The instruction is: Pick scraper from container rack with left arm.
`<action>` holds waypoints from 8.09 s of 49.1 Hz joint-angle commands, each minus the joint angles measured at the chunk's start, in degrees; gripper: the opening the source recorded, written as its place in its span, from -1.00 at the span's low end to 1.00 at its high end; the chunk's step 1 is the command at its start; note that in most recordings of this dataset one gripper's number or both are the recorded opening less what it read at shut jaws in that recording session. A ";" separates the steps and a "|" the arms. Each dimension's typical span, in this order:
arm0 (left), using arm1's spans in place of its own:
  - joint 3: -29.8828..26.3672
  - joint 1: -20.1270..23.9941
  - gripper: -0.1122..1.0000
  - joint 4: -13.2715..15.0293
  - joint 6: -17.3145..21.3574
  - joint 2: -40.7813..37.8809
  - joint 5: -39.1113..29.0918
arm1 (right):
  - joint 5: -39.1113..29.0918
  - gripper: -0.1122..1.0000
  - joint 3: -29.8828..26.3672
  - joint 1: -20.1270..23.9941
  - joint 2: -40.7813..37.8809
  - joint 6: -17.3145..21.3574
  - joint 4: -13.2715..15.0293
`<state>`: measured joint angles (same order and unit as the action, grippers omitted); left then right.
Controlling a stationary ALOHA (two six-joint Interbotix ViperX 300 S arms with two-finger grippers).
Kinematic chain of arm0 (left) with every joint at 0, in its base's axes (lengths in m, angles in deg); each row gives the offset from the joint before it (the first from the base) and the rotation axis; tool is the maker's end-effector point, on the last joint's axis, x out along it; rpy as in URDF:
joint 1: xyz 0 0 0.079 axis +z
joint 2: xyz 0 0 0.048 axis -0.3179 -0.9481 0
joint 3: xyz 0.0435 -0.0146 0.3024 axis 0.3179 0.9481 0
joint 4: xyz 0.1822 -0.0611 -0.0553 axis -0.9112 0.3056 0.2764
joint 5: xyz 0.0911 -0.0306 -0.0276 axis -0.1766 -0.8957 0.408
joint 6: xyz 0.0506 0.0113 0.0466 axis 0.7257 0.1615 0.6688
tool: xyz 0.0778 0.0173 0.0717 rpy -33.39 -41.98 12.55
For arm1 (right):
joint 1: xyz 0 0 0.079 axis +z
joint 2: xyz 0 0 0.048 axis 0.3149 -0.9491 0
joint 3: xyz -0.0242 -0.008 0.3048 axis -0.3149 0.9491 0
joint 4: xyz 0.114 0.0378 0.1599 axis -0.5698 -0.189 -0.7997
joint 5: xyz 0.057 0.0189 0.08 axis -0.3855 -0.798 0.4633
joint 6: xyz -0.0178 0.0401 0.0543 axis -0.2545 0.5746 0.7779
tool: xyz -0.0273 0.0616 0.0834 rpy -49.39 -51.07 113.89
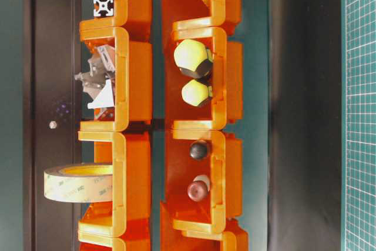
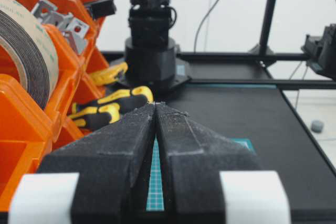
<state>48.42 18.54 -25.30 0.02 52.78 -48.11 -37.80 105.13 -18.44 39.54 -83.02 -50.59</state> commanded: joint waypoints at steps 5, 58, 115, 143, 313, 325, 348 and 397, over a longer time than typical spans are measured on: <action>-5.36 0.62 -0.68 -2.55 -1.32 -0.26 -7.65 | 0.79 -0.61 -1.49 0.09 -0.53 0.97 -1.05; -35.95 -15.38 -0.80 -18.37 0.62 -14.41 -81.65 | -1.58 -0.81 -2.55 0.09 2.55 6.77 -1.93; -29.44 -44.03 -0.79 -57.22 -44.12 -34.01 -94.75 | -4.83 -0.81 -2.99 -0.53 4.13 6.77 -1.93; -24.79 -34.10 0.75 -57.22 -43.95 -34.37 -84.11 | -7.65 -0.81 -3.34 -0.70 6.06 6.77 -1.93; -40.96 -24.61 -0.43 -56.95 -13.54 -49.04 -52.82 | -8.88 -0.81 -2.11 -2.11 11.78 8.88 -2.55; -39.55 -19.42 -0.43 -56.87 -12.30 -50.10 -46.93 | -8.96 -0.81 -2.11 -2.72 11.87 9.40 -2.55; -40.08 -18.54 -0.43 -56.95 -12.39 -51.94 -46.14 | -9.49 -0.81 -2.20 -3.87 12.22 9.40 -2.55; -37.97 -18.54 0.84 -56.78 -26.81 -52.82 -44.47 | -10.72 -0.81 -2.46 -3.87 12.66 9.49 -2.55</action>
<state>10.54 0.26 -81.90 -23.54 -1.01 -92.49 -48.52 104.16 -22.22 52.64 -73.62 -53.06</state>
